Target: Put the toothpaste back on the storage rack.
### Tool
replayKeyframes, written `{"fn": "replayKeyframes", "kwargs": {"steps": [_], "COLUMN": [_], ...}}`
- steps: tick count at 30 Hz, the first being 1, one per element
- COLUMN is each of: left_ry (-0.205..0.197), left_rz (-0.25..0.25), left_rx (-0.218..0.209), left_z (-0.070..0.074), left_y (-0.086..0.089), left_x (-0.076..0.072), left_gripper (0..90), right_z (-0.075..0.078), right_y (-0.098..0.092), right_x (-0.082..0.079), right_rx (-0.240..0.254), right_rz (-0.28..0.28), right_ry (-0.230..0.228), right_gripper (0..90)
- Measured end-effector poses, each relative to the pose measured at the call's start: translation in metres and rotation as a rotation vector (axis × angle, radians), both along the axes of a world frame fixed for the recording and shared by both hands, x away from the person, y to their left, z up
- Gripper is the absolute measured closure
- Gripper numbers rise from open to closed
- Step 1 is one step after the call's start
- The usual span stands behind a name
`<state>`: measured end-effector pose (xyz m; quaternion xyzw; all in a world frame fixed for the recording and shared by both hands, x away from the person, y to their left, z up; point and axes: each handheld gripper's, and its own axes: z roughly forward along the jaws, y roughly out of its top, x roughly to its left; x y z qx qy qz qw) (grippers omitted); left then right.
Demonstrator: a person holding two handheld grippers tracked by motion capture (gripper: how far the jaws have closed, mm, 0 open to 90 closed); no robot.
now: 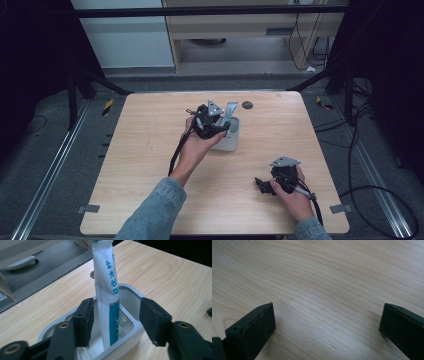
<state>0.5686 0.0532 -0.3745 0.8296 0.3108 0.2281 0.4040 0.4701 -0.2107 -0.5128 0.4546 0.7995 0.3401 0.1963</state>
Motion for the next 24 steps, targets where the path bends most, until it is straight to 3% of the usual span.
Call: {"fn": "replayKeyframes", "kwargs": {"steps": [6,11,17,24], "left_ry": [0.024,0.065,0.043,0.042], "left_rz": [-0.023,-0.068,-0.082,-0.086], "left_rx": [0.015,0.062,0.11,0.068], "left_z": [0.005,0.003,0.005,0.006], "left_y": [0.003,0.001,0.001,0.009], "left_x": [-0.006,-0.012,-0.02,-0.025], "left_gripper": [25.0,16.1,12.9,11.9], "right_z": [0.0,0.0,0.0,0.0], "right_y": [0.0,0.0,0.0,0.0], "right_x": [0.0,0.0,0.0,0.0], "right_rx": [0.001,0.0,0.0,-0.001], "right_rz": [0.0,0.0,0.0,-0.001], "right_ry": [0.0,0.0,0.0,-0.001], "right_gripper": [0.4,0.4,0.4,0.4]}}
